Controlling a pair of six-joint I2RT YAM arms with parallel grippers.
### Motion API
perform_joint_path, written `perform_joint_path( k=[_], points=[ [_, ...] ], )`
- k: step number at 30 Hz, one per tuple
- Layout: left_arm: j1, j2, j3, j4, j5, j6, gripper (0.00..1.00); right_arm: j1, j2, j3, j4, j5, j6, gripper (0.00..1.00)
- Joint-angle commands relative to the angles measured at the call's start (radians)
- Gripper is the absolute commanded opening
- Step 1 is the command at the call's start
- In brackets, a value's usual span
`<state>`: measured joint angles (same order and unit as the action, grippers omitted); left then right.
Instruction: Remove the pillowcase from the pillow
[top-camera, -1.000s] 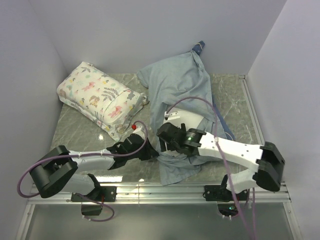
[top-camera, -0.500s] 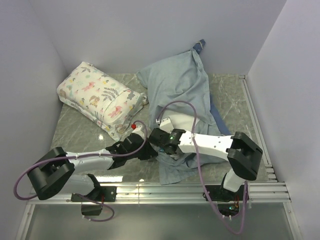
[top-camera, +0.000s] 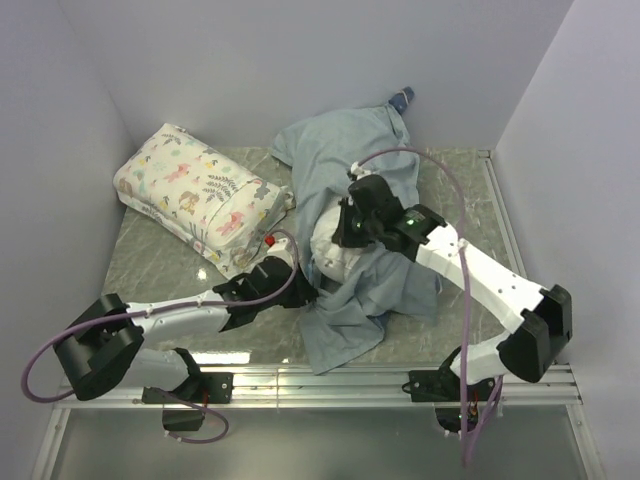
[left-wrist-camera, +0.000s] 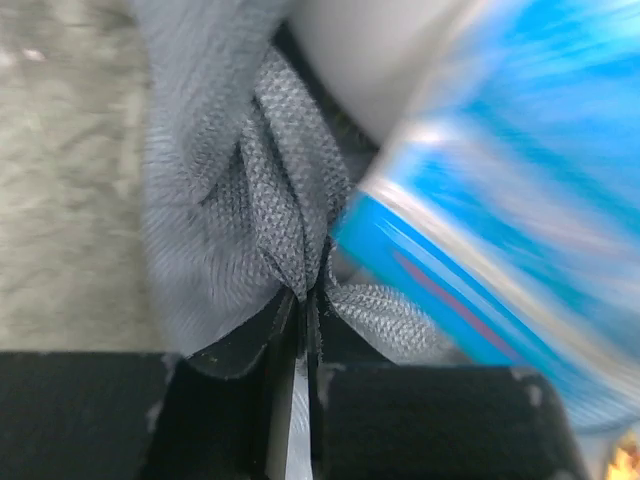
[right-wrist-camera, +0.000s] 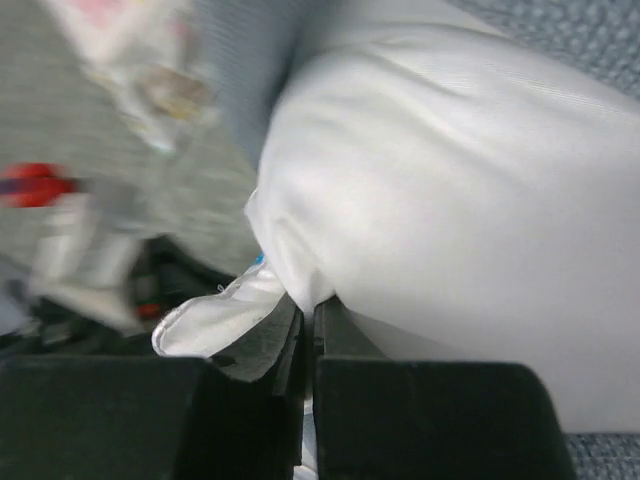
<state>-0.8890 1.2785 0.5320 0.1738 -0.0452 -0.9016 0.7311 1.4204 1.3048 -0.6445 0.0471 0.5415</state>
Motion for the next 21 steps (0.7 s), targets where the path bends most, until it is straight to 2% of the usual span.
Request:
perform_joint_path(
  k=[1, 4, 7, 11, 15, 16, 19, 21],
  points=[
    [-0.002, 0.044, 0.045, -0.036, -0.094, 0.018, 0.13, -0.042, -0.074, 0.122, 0.236, -0.121, 0.050, 0.00],
    [0.027, 0.091, 0.063, -0.022, -0.098, 0.003, 0.15, -0.058, -0.104, 0.154, 0.253, -0.161, 0.081, 0.00],
    [0.151, 0.140, 0.049, 0.071, 0.005, -0.022, 0.13, -0.061, -0.143, 0.168, 0.256, -0.165, 0.101, 0.00],
    [0.209, 0.211, 0.106, 0.115, 0.076, 0.022, 0.17, -0.061, -0.161, 0.160, 0.258, -0.173, 0.107, 0.00],
    [0.208, 0.187, 0.143, 0.191, 0.198, 0.084, 0.37, -0.064, -0.120, 0.142, 0.318, -0.193, 0.106, 0.00],
    [0.193, 0.155, 0.141, 0.197, 0.203, 0.089, 0.52, -0.065, -0.104, 0.154, 0.319, -0.193, 0.103, 0.00],
    [0.164, 0.090, 0.122, 0.175, 0.171, 0.125, 0.78, -0.068, -0.055, 0.180, 0.339, -0.200, 0.100, 0.00],
    [0.150, 0.015, 0.085, 0.141, 0.162, 0.138, 0.85, -0.068, -0.025, 0.192, 0.348, -0.200, 0.101, 0.00]
  ],
)
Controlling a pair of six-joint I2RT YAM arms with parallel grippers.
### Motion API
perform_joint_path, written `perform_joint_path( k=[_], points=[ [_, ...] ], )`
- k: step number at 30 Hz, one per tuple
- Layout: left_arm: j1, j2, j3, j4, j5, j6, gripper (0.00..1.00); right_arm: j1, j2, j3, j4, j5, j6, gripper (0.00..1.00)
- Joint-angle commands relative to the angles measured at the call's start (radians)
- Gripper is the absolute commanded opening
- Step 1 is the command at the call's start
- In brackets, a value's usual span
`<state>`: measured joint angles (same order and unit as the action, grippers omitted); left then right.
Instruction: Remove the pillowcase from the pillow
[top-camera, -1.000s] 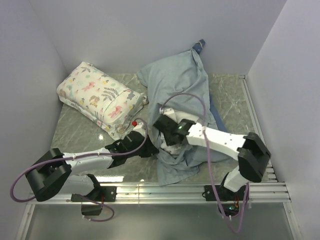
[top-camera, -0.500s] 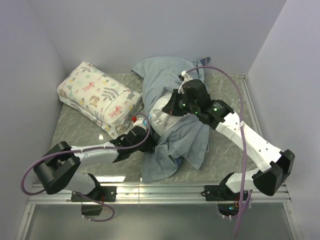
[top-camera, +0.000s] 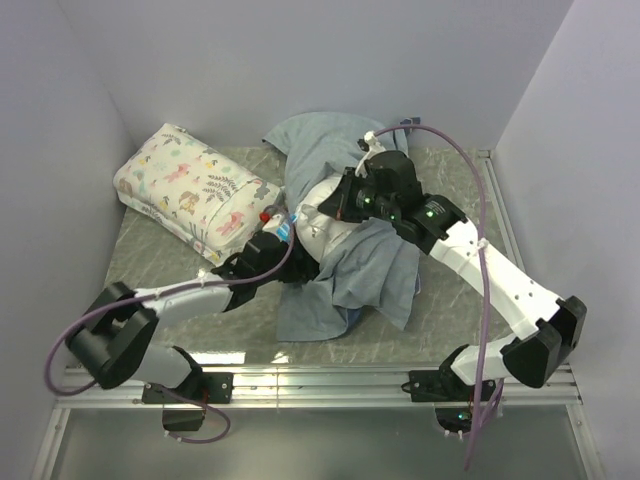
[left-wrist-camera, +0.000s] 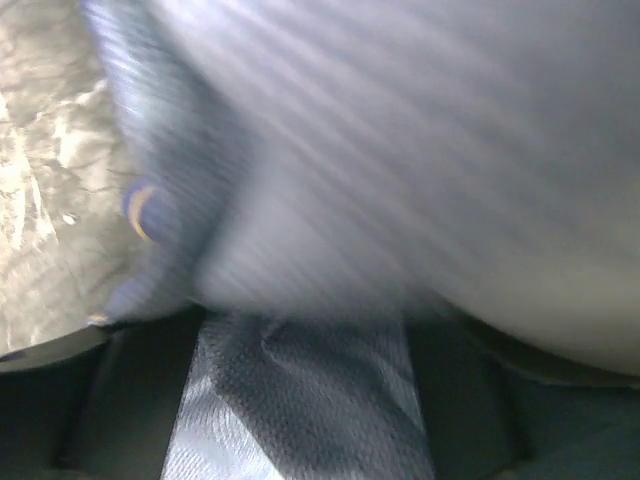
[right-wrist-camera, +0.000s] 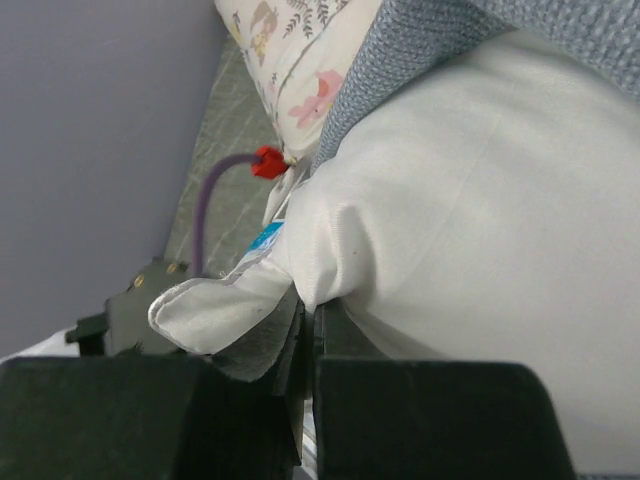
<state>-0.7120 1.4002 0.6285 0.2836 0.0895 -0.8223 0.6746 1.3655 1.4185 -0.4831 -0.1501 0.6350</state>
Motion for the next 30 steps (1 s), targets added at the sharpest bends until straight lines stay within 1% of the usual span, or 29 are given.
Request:
perform_joint_path(
  k=[1, 3, 4, 6, 9, 10, 13, 14, 16, 18, 19, 20, 21, 25, 27, 30],
  points=[
    [-0.027, -0.136, -0.027, 0.022, 0.021, 0.055, 0.89, -0.010, 0.040, 0.092, 0.190, -0.006, 0.008, 0.00],
    [-0.029, -0.233, -0.067, -0.013, 0.021, 0.054, 0.91, -0.012, 0.069, 0.109, 0.192, -0.020, 0.012, 0.00],
    [-0.029, -0.304, -0.076, -0.033, 0.009, 0.055, 0.92, -0.012, 0.075, 0.118, 0.198, -0.025, 0.014, 0.00],
    [-0.030, -0.377, -0.096, -0.102, -0.002, 0.061, 0.94, -0.012, 0.087, 0.126, 0.199, -0.026, 0.012, 0.00],
    [-0.030, -0.501, -0.084, -0.187, -0.019, 0.081, 0.95, -0.012, 0.096, 0.145, 0.198, -0.025, 0.011, 0.00],
    [-0.030, -0.548, -0.070, -0.240, -0.022, 0.089, 0.95, -0.012, 0.096, 0.149, 0.196, -0.025, 0.011, 0.00],
    [-0.029, -0.627, -0.040, -0.280, -0.027, 0.080, 0.96, -0.012, 0.106, 0.158, 0.195, -0.028, 0.011, 0.00],
    [-0.030, -0.638, -0.030, -0.281, -0.060, 0.072, 0.97, -0.012, 0.106, 0.158, 0.195, -0.029, 0.012, 0.00],
    [-0.030, -0.638, 0.005, -0.308, -0.086, 0.057, 0.99, -0.010, 0.106, 0.154, 0.199, -0.032, 0.015, 0.00],
    [-0.030, -0.616, 0.028, -0.293, -0.170, 0.048, 0.99, -0.010, 0.103, 0.145, 0.201, -0.034, 0.018, 0.00],
    [-0.030, -0.584, 0.048, -0.290, -0.183, 0.043, 0.99, -0.012, 0.103, 0.143, 0.202, -0.032, 0.017, 0.00],
    [-0.030, -0.569, 0.056, -0.221, -0.194, 0.041, 0.99, -0.010, 0.099, 0.145, 0.199, -0.032, 0.017, 0.00],
    [-0.032, -0.552, 0.062, -0.203, -0.207, 0.034, 0.99, -0.009, 0.101, 0.143, 0.196, -0.032, 0.015, 0.00],
    [-0.030, -0.445, 0.114, -0.124, -0.202, 0.019, 0.99, -0.009, 0.096, 0.134, 0.189, -0.026, 0.011, 0.00],
    [-0.035, -0.429, 0.119, -0.080, -0.197, 0.006, 0.99, -0.009, 0.096, 0.132, 0.184, -0.022, 0.008, 0.00],
    [-0.038, -0.399, 0.132, -0.055, -0.237, -0.005, 0.99, -0.004, 0.098, 0.128, 0.184, -0.028, 0.006, 0.00]
  ],
)
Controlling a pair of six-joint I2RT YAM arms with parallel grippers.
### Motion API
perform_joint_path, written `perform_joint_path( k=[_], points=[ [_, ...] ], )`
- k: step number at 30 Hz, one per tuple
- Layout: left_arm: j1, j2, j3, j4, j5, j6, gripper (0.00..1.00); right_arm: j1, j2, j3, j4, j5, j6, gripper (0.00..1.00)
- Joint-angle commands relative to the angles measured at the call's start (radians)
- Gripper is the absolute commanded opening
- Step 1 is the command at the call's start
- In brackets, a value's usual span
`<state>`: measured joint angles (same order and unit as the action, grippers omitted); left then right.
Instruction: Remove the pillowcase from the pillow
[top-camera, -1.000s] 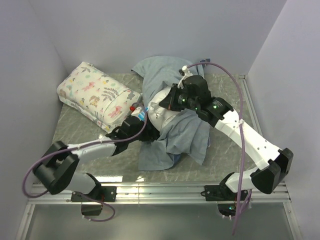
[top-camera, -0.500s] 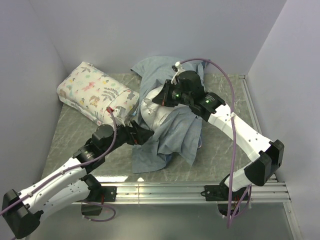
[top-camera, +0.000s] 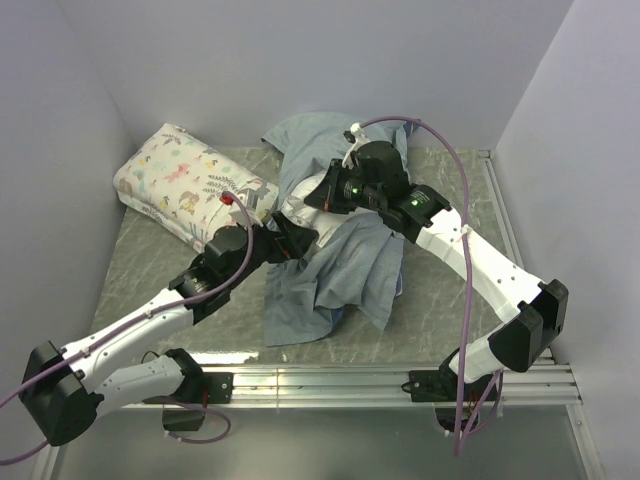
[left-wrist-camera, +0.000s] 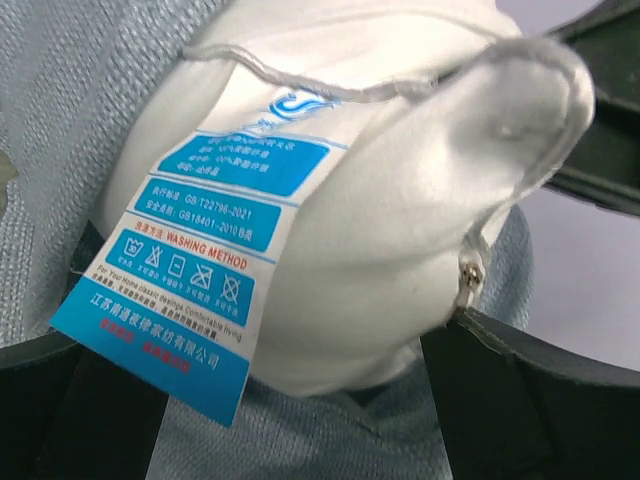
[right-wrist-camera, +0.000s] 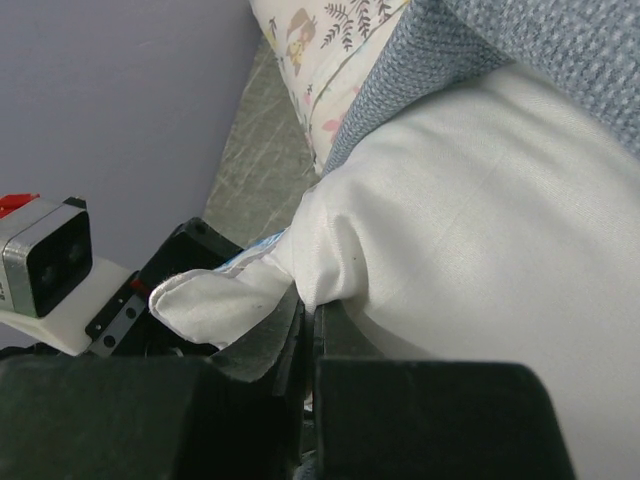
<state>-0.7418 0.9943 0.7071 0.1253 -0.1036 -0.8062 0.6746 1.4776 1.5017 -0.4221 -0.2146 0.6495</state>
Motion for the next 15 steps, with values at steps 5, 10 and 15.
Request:
perform_joint_path(
  k=[5, 10, 15],
  points=[
    [-0.011, 0.072, 0.065, 0.164, -0.126, -0.053, 0.99, 0.025, -0.013, 0.037, 0.126, 0.038, -0.008, 0.00],
    [-0.034, 0.137, 0.080, 0.260, -0.163, -0.080, 0.99, 0.045, -0.023, 0.008, 0.129, 0.047, -0.007, 0.00],
    [-0.045, 0.222, 0.126, 0.258, -0.186, -0.097, 0.73, 0.071, -0.022, 0.008, 0.123, 0.044, -0.010, 0.00]
  ],
)
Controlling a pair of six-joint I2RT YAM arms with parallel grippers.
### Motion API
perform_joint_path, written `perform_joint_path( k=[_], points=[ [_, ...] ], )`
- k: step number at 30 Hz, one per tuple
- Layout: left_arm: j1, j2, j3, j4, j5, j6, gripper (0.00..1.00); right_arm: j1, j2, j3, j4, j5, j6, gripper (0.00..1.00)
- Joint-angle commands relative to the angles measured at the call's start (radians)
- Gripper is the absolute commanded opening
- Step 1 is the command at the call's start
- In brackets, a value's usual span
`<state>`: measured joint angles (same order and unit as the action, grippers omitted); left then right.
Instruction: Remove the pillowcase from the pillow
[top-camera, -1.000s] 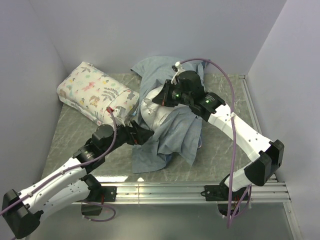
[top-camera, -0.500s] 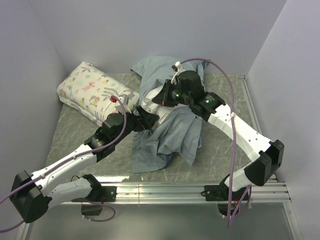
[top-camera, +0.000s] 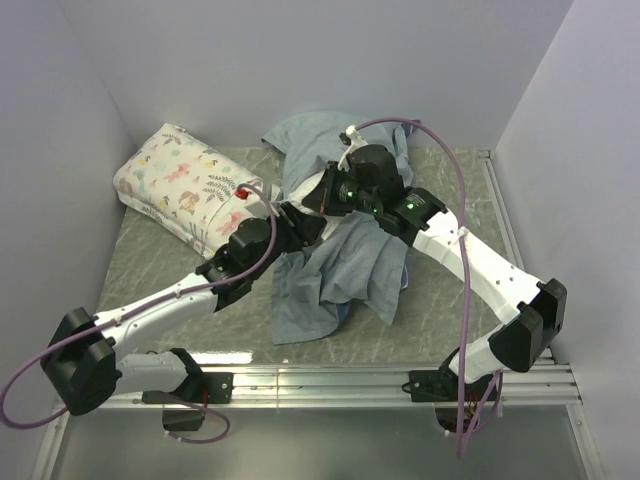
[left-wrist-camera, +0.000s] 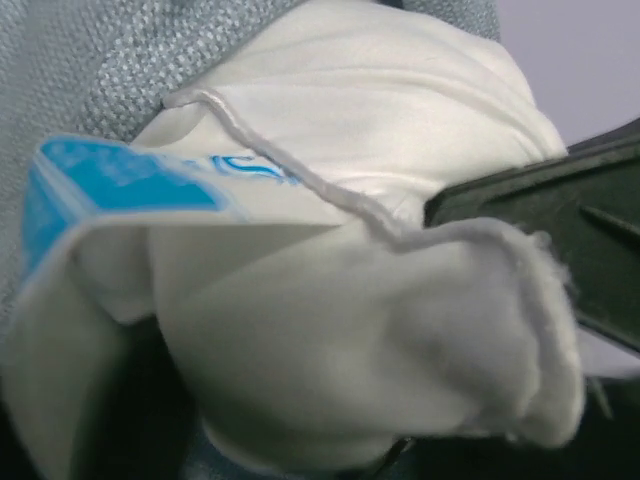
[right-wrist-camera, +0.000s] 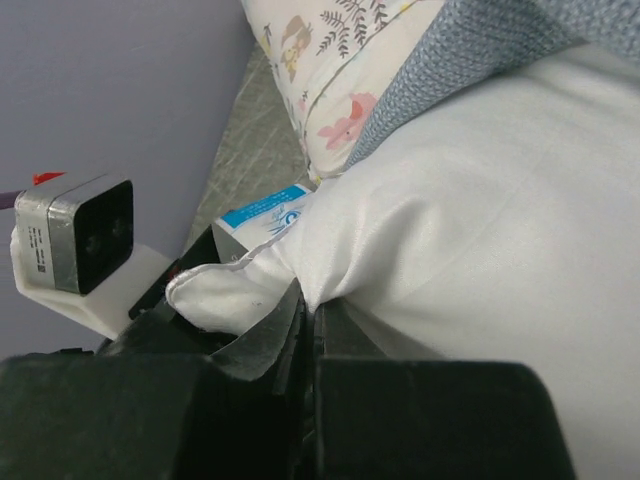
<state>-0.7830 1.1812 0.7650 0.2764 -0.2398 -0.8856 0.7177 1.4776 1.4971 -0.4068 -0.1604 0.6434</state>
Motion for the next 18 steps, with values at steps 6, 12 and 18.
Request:
perform_joint_path(
  k=[6, 12, 18],
  points=[
    [-0.009, 0.074, 0.109, 0.052, -0.110, -0.052, 0.00, 0.032, -0.037, 0.034, 0.039, 0.051, -0.033, 0.17],
    [-0.015, 0.067, 0.126, 0.008, -0.190, -0.073, 0.00, 0.031, -0.204, -0.023, -0.059, 0.223, -0.071, 0.64],
    [-0.027, 0.087, 0.168, 0.004, -0.194, -0.076, 0.01, 0.032, -0.401, -0.182, -0.153, 0.387, -0.041, 0.69]
  ],
)
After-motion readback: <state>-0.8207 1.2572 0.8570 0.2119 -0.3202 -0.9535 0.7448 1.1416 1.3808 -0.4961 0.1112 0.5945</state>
